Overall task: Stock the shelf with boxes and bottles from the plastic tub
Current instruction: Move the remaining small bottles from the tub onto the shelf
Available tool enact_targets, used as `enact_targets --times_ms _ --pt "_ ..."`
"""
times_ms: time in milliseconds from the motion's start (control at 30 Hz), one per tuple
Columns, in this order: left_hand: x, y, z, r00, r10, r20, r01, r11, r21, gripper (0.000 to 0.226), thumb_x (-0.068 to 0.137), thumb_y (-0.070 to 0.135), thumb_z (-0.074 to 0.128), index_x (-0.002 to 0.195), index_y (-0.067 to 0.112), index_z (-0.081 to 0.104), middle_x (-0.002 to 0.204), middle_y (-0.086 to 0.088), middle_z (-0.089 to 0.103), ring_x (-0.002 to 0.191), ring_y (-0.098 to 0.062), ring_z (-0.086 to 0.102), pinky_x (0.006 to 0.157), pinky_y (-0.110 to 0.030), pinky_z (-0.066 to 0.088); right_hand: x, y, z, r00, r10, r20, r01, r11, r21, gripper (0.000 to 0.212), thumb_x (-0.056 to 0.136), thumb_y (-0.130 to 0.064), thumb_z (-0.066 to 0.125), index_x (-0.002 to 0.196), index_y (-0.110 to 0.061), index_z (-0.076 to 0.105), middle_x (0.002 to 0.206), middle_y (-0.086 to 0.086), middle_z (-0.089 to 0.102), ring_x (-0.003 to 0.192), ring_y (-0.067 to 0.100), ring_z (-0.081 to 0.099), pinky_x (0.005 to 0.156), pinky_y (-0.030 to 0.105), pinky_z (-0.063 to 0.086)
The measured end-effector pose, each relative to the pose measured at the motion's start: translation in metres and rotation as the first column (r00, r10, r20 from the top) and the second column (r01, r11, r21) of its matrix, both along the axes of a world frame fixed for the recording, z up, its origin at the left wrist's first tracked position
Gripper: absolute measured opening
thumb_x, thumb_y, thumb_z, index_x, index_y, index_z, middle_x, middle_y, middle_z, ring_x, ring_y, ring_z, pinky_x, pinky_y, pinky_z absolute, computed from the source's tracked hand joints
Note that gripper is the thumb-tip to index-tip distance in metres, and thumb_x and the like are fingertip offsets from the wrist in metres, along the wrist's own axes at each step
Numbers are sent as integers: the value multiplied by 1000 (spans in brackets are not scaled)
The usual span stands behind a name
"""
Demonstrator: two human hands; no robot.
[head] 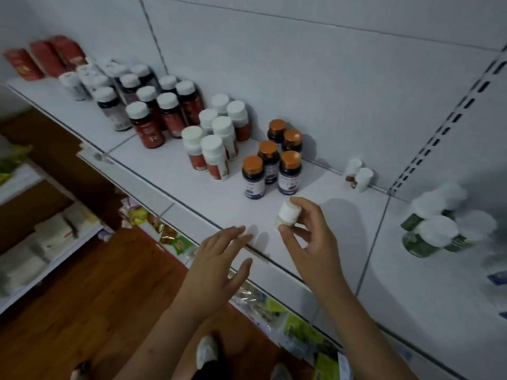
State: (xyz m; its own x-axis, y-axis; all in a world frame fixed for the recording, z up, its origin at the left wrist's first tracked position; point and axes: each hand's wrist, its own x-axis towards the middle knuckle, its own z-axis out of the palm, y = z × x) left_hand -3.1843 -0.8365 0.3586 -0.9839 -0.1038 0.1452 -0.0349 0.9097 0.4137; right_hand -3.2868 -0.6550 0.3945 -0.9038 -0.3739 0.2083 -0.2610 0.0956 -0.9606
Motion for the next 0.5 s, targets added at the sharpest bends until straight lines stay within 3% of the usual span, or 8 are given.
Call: enact_targets --times_ms 133,233,367,500 --pt "27 -64 2 989 145 -28 -144 989 44 45 100 55 36 143 40 42 150 18 39 139 -5 33 114 -31 33 15 -77 19 993 112 -47 -112 994 -15 43 90 -12 69 125 -32 53 126 -11 61 114 7 61 91 17 51" --pt "42 -120 5 975 219 -43 -217 974 60 46 100 56 36 144 41 40 151 18 36 140 -5 30 115 -31 30 24 -144 29 980 174 -96 -179 983 -37 41 90 -9 69 125 -24 53 124 -9 61 113 11 61 92 21 52" --pt "56 -202 15 961 268 -66 -265 963 53 49 101 56 36 146 38 39 151 16 37 141 -7 30 117 -37 30 33 -243 37 972 194 -132 -203 977 -64 41 89 -12 71 123 -24 51 120 -8 61 109 14 63 91 24 53" --pt "76 -282 29 948 308 -78 -305 951 47 50 101 54 36 148 37 36 151 16 36 141 -5 25 118 -31 23 38 -330 51 966 196 -168 -203 979 -28 40 89 -17 71 122 -25 51 117 -12 61 102 8 63 86 20 53"
